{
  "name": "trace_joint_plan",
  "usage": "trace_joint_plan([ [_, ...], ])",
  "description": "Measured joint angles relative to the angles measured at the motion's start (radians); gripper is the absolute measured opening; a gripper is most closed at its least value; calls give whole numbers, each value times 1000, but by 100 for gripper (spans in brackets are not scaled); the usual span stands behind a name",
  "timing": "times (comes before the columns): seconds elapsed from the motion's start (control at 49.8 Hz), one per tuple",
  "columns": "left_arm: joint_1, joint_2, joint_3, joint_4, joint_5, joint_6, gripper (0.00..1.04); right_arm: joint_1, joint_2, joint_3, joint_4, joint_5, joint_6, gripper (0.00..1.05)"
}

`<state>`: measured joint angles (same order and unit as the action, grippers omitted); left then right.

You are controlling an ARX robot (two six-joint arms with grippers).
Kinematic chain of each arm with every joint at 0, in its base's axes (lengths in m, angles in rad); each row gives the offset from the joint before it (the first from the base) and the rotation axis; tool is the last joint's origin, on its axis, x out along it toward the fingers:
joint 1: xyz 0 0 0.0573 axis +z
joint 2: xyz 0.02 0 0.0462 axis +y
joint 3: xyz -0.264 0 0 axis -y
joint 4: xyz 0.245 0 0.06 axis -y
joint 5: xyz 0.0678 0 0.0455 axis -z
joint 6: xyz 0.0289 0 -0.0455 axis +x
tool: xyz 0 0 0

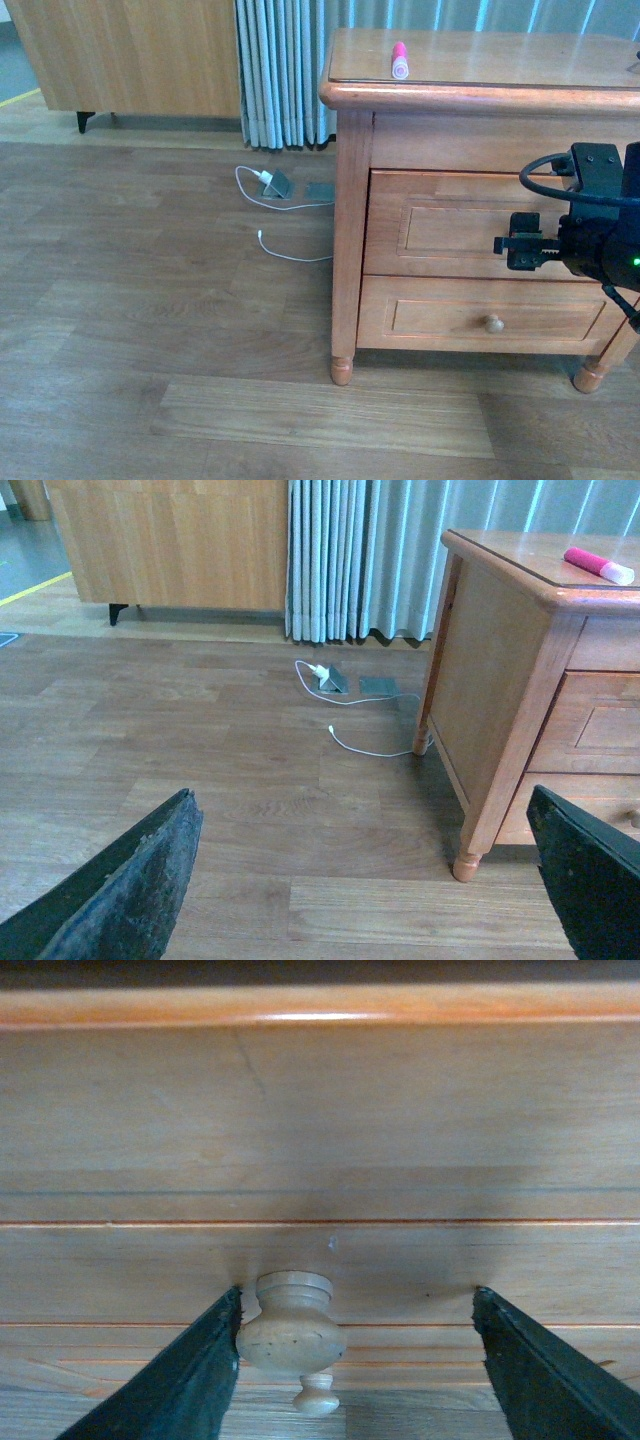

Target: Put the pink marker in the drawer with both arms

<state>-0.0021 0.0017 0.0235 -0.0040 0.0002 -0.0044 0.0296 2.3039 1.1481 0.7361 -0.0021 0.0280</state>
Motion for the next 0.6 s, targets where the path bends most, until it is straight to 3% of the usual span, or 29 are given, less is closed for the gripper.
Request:
trace_joint_plan([
  [0.261,0,0,0,0,0,0,99,11,3,0,-8,-18,-5,25],
  [0.603,0,0,0,0,0,0,99,5,-17,-26,-31,-47,18,23],
])
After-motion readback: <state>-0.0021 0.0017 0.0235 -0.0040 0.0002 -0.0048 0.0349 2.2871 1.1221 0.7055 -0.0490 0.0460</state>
